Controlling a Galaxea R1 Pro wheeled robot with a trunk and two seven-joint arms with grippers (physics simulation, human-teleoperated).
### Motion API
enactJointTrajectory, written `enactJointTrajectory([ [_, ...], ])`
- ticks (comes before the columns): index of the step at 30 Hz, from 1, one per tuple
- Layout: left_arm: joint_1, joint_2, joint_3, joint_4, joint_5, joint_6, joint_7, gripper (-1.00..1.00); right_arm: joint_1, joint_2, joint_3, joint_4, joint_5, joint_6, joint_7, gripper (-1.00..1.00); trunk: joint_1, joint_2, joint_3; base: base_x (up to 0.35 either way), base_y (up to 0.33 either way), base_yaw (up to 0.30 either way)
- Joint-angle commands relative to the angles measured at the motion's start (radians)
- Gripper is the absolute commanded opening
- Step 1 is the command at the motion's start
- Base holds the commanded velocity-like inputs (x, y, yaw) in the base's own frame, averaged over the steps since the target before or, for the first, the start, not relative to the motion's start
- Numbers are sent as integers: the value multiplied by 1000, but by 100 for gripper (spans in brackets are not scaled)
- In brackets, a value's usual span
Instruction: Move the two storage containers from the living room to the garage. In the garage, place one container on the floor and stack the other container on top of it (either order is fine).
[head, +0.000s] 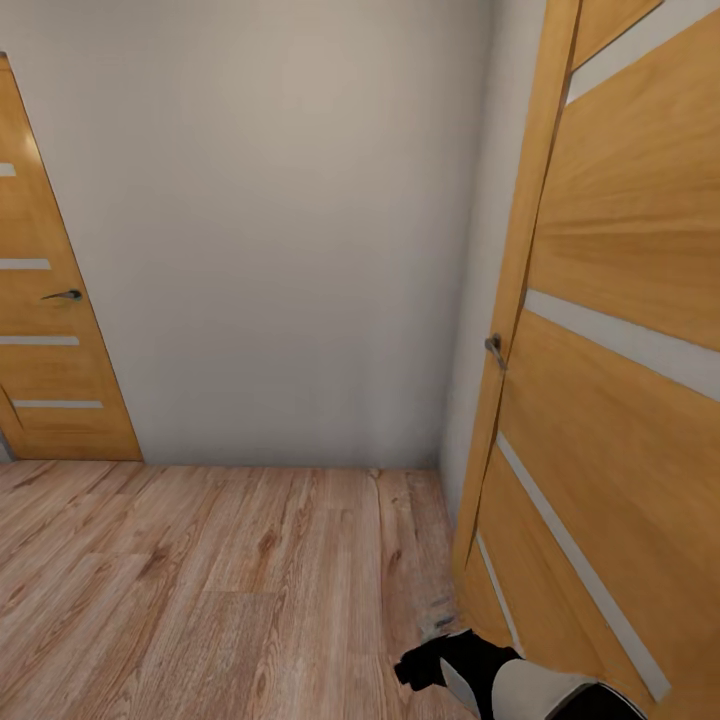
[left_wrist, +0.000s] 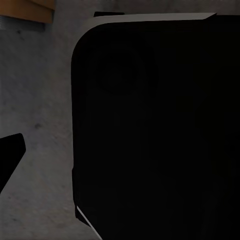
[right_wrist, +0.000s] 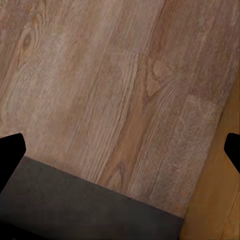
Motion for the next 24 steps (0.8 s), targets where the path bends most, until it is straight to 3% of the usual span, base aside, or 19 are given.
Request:
enactJointTrajectory([
  [1,0,0,1,0,3,-2,0,100,73,-22,9,2,-9,-2,1,100,0,-1,-1,0,0,0],
  [7,0,-1,3,0,3,-2,2,100,287,-110,10,2,-9,-70,1,100,0,-1,-1,0,0,0],
  [12,0,-3,3,0,3,-2,2,100,359,-165,10,2,-10,-108,1,100,0,-1,-1,0,0,0],
  [16,0,-3,2,0,3,-2,2,100,420,-184,10,2,-10,-117,1,100,0,-1,-1,0,0,0],
  [24,0,-2,1,-1,3,-2,2,100,504,-191,10,2,-11,-144,-8,100,0,-1,-1,0,0,0],
])
